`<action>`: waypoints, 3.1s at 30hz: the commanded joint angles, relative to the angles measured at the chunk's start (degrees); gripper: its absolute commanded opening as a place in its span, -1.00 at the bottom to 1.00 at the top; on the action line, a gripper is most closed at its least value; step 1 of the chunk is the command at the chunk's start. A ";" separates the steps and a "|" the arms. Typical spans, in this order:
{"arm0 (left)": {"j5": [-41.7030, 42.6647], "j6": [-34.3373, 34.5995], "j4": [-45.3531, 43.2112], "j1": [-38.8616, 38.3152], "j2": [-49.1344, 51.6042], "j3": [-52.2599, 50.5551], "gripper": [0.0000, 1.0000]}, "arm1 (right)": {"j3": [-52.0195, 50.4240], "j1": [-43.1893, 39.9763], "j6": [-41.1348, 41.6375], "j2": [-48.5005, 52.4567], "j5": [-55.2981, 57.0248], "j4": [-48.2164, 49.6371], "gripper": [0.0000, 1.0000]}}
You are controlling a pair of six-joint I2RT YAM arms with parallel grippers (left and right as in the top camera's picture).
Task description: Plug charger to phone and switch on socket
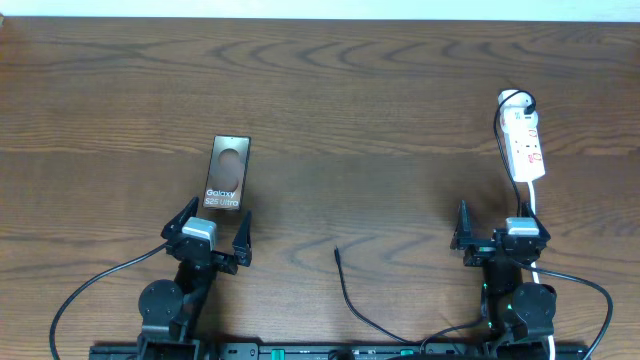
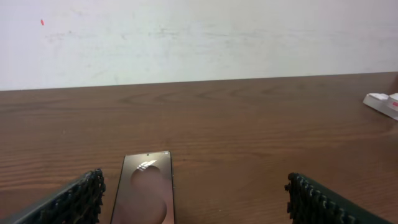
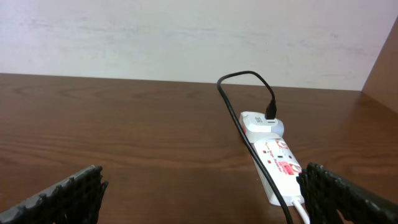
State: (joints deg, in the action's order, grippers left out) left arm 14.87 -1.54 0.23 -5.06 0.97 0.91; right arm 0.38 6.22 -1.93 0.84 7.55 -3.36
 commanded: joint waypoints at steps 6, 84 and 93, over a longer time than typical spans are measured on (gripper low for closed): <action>0.70 -0.37 2.54 -0.22 0.07 -0.68 0.84 | -0.07 -0.24 -0.28 -0.17 0.31 -0.24 0.99; 0.48 -0.20 30.08 -0.22 48.09 54.64 0.84 | -0.07 -0.24 -0.28 -0.17 0.31 -0.24 0.98; 0.50 -2.56 51.08 -0.22 71.76 74.40 0.84 | -0.07 -0.24 -0.28 -0.17 0.31 -0.24 0.98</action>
State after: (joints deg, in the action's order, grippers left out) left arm 15.09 -2.42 47.68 -5.06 65.93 69.80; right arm 0.38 6.22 -1.93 0.97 7.53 -3.36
